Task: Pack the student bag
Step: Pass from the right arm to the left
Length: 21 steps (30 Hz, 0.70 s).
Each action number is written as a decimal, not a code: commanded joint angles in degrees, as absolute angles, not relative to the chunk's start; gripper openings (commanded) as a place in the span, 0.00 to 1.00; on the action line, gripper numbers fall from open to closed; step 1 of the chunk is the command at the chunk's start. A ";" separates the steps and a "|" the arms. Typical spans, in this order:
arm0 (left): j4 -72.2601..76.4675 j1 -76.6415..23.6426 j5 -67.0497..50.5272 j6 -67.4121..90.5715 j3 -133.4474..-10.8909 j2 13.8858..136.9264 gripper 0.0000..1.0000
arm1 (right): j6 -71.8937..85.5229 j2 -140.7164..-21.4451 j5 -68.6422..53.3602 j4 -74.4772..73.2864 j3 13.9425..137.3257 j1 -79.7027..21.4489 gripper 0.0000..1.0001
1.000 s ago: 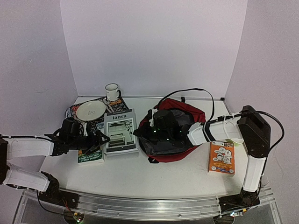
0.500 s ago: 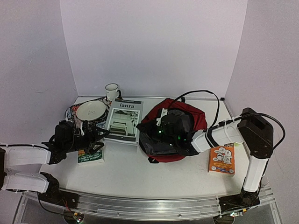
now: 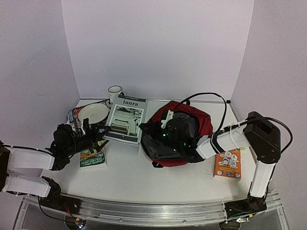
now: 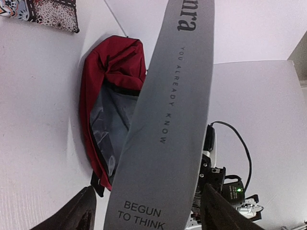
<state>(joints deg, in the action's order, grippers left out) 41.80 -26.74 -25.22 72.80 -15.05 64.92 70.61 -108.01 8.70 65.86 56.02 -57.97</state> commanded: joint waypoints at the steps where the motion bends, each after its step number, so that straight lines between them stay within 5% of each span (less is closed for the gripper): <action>1: 51.01 -27.21 -24.00 75.51 -15.09 66.64 0.65 | 71.48 -107.96 10.24 73.65 56.66 -58.66 0.00; 10: 52.99 -27.43 -22.22 74.74 -15.09 68.30 0.35 | 67.78 -107.24 11.67 74.52 53.96 -58.63 0.03; 16: 53.03 -27.37 -22.24 73.41 -15.39 70.34 0.33 | 59.43 -102.77 12.91 69.01 49.96 -57.74 0.27; 21: 52.98 -27.34 -23.71 71.70 -16.18 71.68 0.34 | 50.82 -96.96 8.52 48.87 50.99 -53.49 0.49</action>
